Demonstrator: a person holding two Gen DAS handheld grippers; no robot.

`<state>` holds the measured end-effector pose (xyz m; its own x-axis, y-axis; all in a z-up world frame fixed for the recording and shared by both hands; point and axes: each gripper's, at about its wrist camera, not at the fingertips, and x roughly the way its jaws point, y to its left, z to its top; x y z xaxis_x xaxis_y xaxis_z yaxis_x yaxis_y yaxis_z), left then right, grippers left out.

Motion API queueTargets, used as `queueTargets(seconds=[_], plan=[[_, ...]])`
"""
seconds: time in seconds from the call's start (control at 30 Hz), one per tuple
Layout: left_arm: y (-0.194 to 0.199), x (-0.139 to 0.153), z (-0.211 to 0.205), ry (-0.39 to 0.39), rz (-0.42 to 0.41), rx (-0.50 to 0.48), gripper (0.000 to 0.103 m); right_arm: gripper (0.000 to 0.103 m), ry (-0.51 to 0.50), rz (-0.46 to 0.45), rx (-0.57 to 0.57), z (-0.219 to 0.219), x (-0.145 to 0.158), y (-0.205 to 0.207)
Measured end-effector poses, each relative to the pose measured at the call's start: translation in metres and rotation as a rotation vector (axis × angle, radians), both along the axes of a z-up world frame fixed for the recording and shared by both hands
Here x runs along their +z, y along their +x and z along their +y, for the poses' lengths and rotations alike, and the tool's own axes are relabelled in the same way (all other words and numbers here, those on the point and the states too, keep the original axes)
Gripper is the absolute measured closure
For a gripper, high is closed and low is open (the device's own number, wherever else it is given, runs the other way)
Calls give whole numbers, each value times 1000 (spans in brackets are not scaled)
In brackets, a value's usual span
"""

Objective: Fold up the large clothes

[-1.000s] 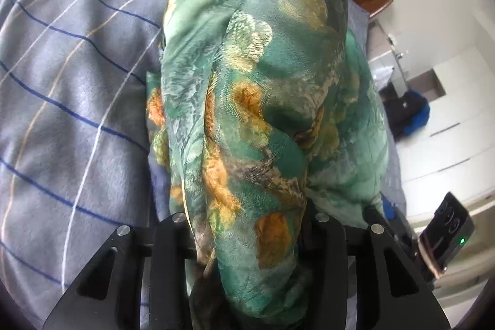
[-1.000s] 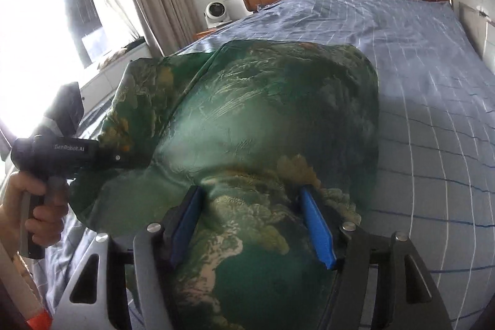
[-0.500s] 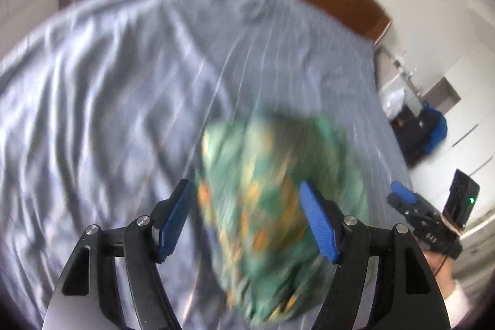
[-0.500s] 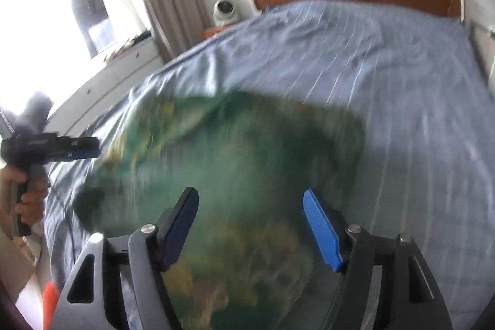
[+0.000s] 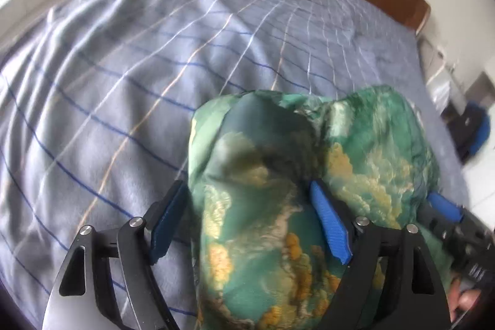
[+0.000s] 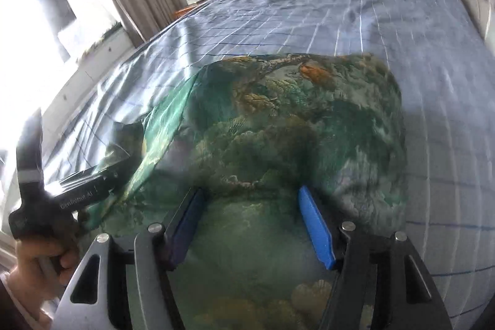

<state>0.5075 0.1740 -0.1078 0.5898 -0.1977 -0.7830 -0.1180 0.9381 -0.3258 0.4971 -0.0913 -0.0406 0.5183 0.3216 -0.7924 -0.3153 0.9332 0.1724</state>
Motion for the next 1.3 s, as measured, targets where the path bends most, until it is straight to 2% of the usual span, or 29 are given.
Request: queueTargets(seconds=[0.1,0.23,0.27,0.33,0.4,0.47,0.6,0.87,1.03,1.1,1.17,1.23,1.27,1.3], plan=[[-8,8,-6,49,-8,-12,19,39,-65,-85,40,8,22,-20],[-8,8,-15,86,-28,-10,18,40,-13,-222,120,2,57,-101],[-8,8,-17,99,-31,-4,18,40,-16,-232,141,1,54,-121],[-8,8,-20,120,-36,-6,17,39,-77,-219,154,4,31,-150],[-9,11,-27,157,-45,-5,17,38,-113,-217,120,2,5,-155],[-11,13,-31,199,-55,-6,17,37,-70,-222,72,-5,-8,-152],[-10,11,-30,194,-56,-6,16,29,-63,-236,27,2,-9,-148],[-12,9,-29,196,-66,1,15,28,-107,-291,44,9,-14,-154],[-16,16,-29,241,-56,42,5,26,-149,-307,66,14,-17,-158],[-23,31,-25,235,-55,28,5,26,-161,-301,75,13,-10,-161],[-40,52,-12,201,-75,11,3,25,-152,-298,86,5,9,-167],[-66,68,8,160,-97,-17,2,17,-137,-291,76,-14,34,-174],[-75,69,16,141,-92,-30,2,4,-132,-277,63,-23,40,-175],[-84,67,27,115,-61,-46,2,0,-130,-243,39,-37,46,-175]])
